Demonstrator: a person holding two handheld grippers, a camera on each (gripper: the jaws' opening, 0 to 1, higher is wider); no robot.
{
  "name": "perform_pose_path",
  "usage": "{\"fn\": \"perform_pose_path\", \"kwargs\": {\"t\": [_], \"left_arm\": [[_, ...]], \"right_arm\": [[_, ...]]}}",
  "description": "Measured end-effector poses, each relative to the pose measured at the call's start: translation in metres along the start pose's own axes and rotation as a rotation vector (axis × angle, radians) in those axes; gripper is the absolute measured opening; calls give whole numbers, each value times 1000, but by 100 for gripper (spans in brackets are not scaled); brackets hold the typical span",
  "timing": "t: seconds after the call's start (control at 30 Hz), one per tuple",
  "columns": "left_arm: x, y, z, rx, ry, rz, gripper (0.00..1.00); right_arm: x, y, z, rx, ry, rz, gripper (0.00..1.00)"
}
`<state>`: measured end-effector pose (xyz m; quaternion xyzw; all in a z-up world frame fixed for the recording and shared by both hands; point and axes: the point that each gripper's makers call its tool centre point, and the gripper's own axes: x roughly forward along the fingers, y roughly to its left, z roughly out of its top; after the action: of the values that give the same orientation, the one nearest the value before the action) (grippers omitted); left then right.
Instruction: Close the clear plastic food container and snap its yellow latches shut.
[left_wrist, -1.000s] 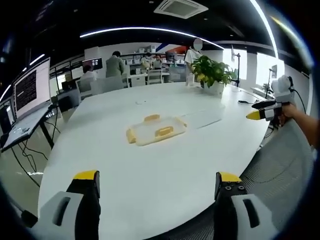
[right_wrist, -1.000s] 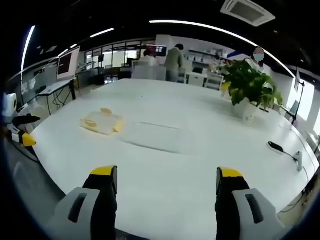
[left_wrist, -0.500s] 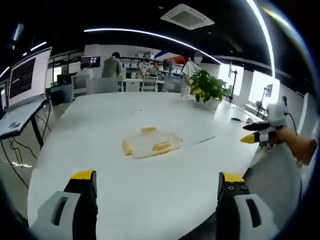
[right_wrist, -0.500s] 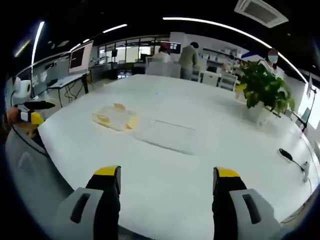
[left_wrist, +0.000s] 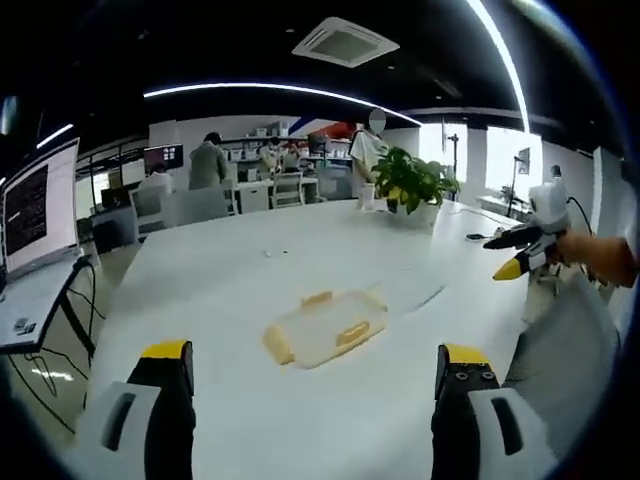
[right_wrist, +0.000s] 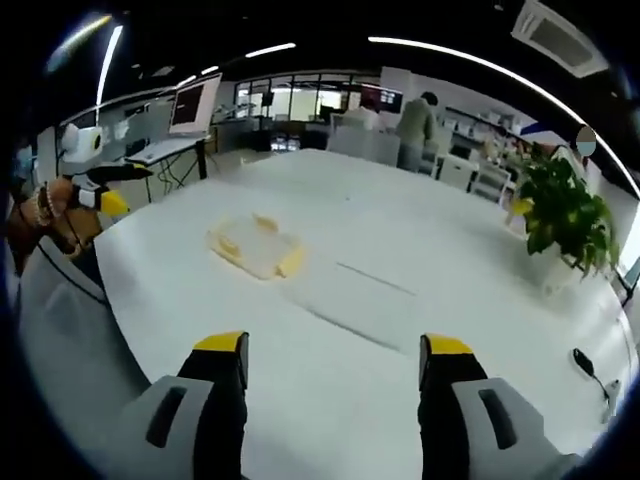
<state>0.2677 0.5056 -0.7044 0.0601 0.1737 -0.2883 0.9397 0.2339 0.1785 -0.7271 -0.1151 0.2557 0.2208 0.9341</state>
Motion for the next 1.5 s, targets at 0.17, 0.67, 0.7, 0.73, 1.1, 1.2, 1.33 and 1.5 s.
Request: {"fn": "perform_pose_path", "kwargs": {"t": [0.17,0.67,0.7,0.73,1.1,1.2,1.33,1.5], "left_arm": [[13,13,-1,76,46,-21,99],[63,30,8,271,125,-128,99],[66,32,8,272,135,-130,99],[70,34,8,279,142,-140,99],[102,54,-10,371,261,-216,99],[110,58,-12,390,284,-247,99],[122,60,-15,464,316,-306,93],[133,60,-22,521,360,-402,89]], "right_arm": [[14,8,18,-45,-24,83,67],[68,20,58,-184,2,246,68],[71,20,60,-189,5,250,68],[75,20,63,-211,10,259,67],[116,21,79,-373,83,368,66],[125,26,79,-403,106,409,66],[138,36,77,-465,132,465,65],[150,46,73,-554,157,527,66]]}}
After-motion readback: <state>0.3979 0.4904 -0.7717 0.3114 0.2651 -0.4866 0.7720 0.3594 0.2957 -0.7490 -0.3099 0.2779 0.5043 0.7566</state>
